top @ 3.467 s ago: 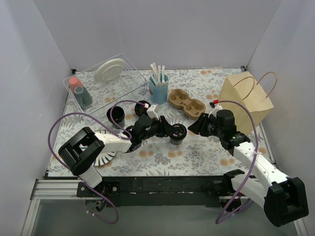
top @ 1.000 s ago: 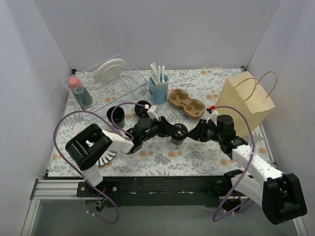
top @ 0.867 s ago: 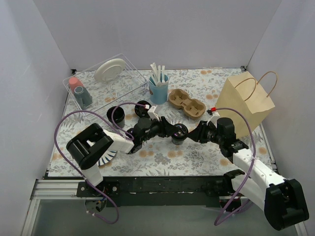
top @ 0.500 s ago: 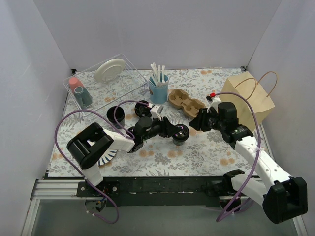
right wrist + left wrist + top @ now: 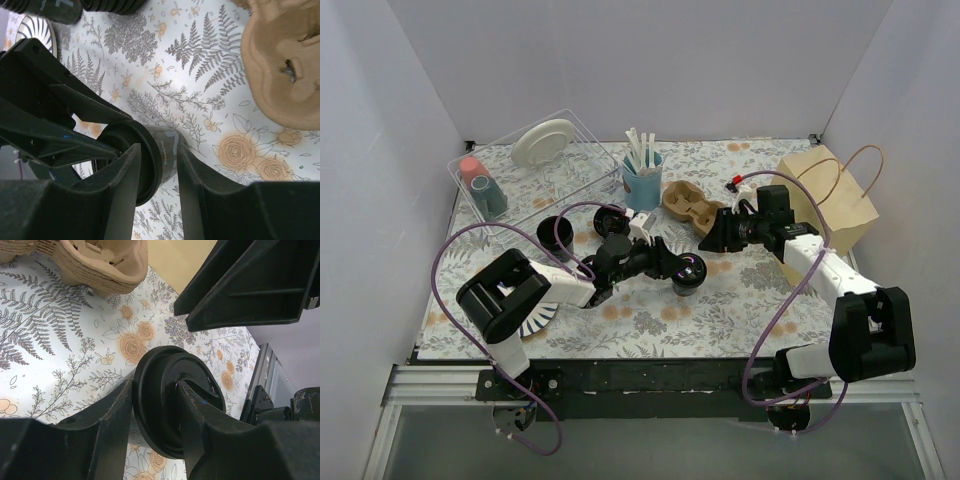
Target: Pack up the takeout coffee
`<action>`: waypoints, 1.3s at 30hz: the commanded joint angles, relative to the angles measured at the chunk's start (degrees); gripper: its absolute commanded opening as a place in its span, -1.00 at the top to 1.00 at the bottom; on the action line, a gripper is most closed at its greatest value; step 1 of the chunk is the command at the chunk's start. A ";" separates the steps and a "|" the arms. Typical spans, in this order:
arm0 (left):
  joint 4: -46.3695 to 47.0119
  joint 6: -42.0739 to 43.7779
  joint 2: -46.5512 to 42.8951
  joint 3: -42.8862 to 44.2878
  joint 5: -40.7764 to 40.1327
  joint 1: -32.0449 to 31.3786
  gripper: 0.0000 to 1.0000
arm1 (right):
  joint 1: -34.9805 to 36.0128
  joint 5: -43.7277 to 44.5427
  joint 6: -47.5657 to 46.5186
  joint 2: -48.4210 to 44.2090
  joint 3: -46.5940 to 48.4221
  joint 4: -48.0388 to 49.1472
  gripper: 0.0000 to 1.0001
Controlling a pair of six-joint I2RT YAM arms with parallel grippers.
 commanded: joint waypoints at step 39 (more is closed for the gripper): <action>-27.68 7.58 8.07 -5.35 -1.59 -0.57 0.36 | -4.75 -15.39 -0.39 5.71 -3.25 5.00 0.23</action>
